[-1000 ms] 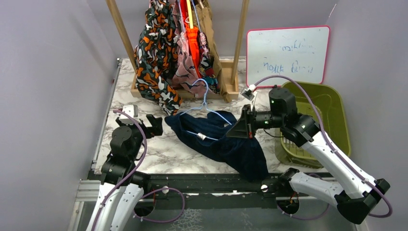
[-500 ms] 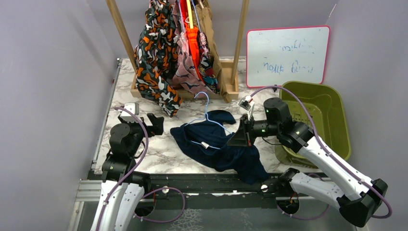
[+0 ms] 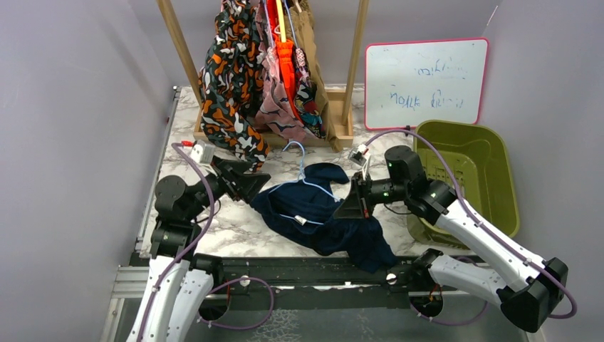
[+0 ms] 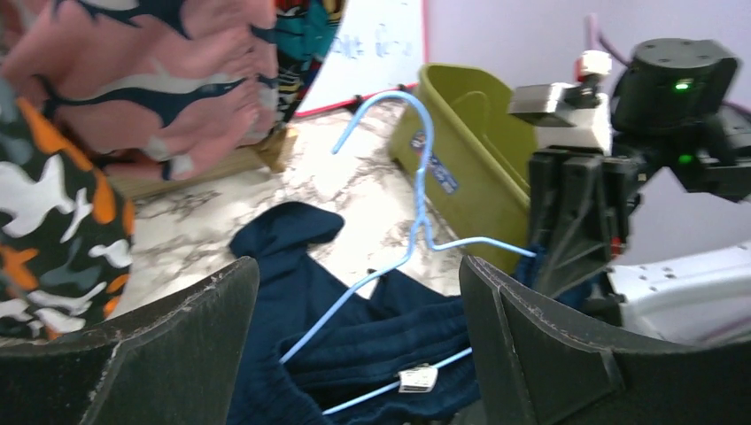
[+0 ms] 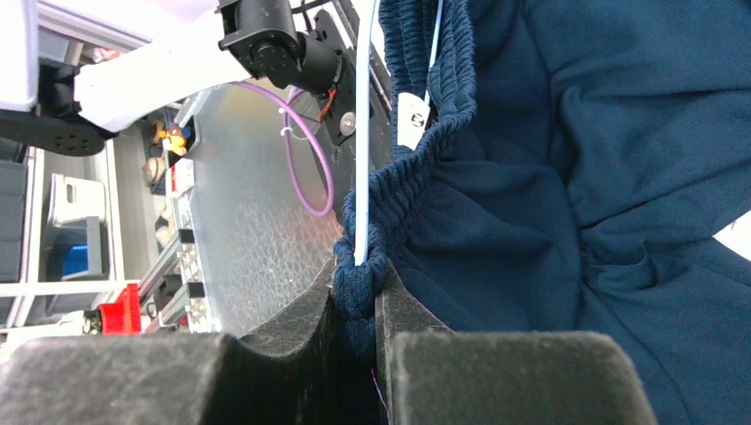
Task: Remove the shorts from the hanger
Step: Pick up the hanger from the clothes rod, then remove the shorts from the hanger.
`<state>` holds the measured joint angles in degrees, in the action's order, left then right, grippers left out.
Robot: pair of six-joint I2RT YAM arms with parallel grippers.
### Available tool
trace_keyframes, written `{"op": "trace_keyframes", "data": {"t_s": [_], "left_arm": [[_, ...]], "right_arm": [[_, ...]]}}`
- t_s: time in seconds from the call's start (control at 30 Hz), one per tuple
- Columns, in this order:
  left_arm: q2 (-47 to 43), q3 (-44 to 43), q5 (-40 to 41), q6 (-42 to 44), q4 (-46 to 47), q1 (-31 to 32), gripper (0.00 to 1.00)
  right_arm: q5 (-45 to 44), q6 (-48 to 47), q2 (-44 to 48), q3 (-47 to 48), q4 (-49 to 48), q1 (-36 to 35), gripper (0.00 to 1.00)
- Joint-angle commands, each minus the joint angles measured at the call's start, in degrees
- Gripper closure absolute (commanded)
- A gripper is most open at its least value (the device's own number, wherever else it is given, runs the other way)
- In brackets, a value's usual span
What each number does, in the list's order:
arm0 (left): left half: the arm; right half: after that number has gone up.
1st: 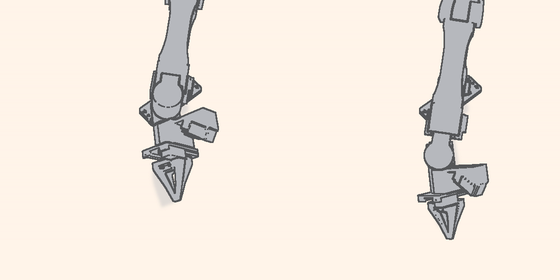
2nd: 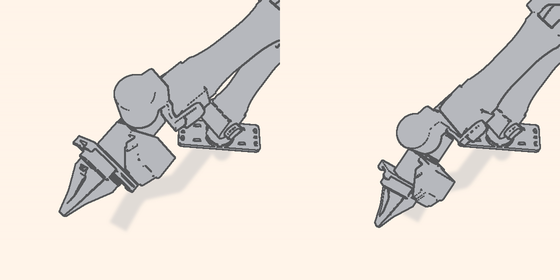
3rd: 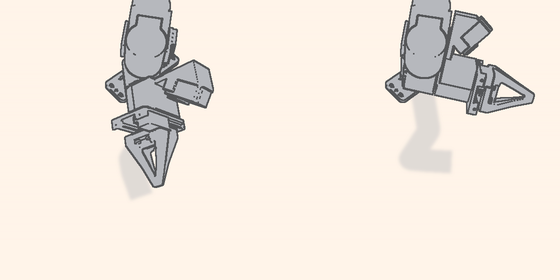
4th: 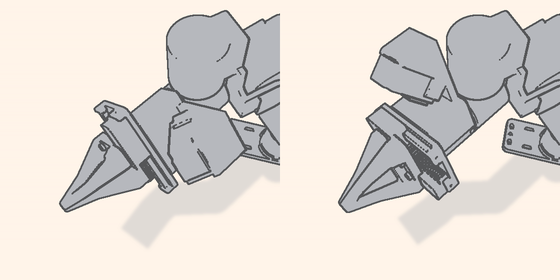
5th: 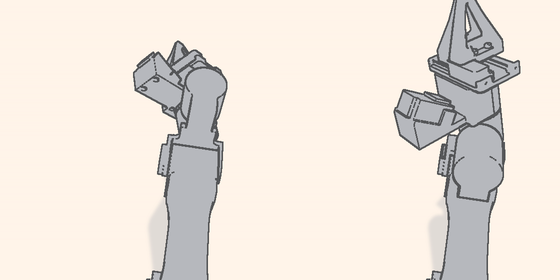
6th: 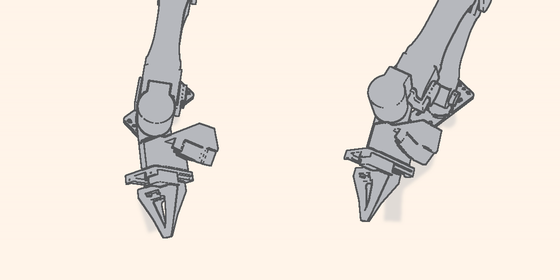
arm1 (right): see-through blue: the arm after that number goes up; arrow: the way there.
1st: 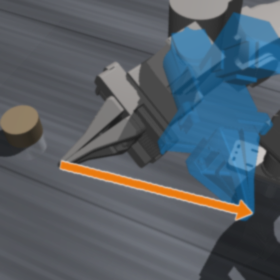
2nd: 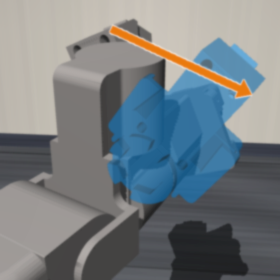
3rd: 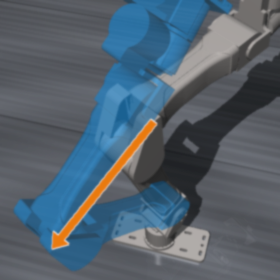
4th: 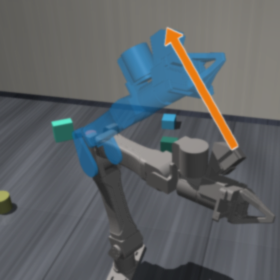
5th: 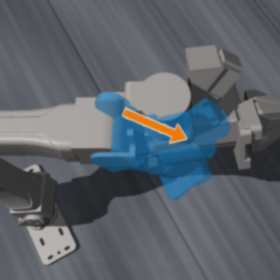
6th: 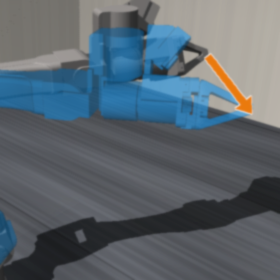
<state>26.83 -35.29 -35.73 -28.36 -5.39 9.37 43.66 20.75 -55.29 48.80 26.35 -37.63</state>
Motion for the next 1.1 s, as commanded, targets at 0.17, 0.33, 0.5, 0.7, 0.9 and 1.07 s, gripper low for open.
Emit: {"op": "trace_keyframes", "data": {"t_s": [0.17, 0.33, 0.5, 0.7, 0.9, 1.07], "left_arm": [[7.85, -9.08, -4.61, 6.21, -11.17, -0.31, 0.14], [9.69, -8.71, -5.02, 2.44, -8.7, 1.04, 0.16], [9.74, -6.56, -0.03, -0.74, -2.99, 7.64, 0.16], [13.77, -4.2, 4.78, -1.0, 2.89, 15.88, 0.19], [15.02, -1.83, 15.1, -0.49, 6.16, 21.08, 0.27], [22.37, -3.33, 20.01, 2.64, 8.67, 23.43, 0.38]], "right_arm": [[-0.05, -1.48, 2.2, -1.0, -2.47, -0.43, 0.99], [4.02, -1.41, 1.93, -2.97, -3.95, -0.43, 0.99], [5.14, -1.53, -0.63, -2.86, -5.7, -0.42, 0.99], [7.93, -1.04, -2.95, -3.44, -9.14, -0.52, 0.99], [7.42, -1.71, -6.04, -0.5, -7.35, -0.85, 0.99], [7.92, -1.48, -6.36, 1.62, -7.04, -0.95, 0.99]]}}
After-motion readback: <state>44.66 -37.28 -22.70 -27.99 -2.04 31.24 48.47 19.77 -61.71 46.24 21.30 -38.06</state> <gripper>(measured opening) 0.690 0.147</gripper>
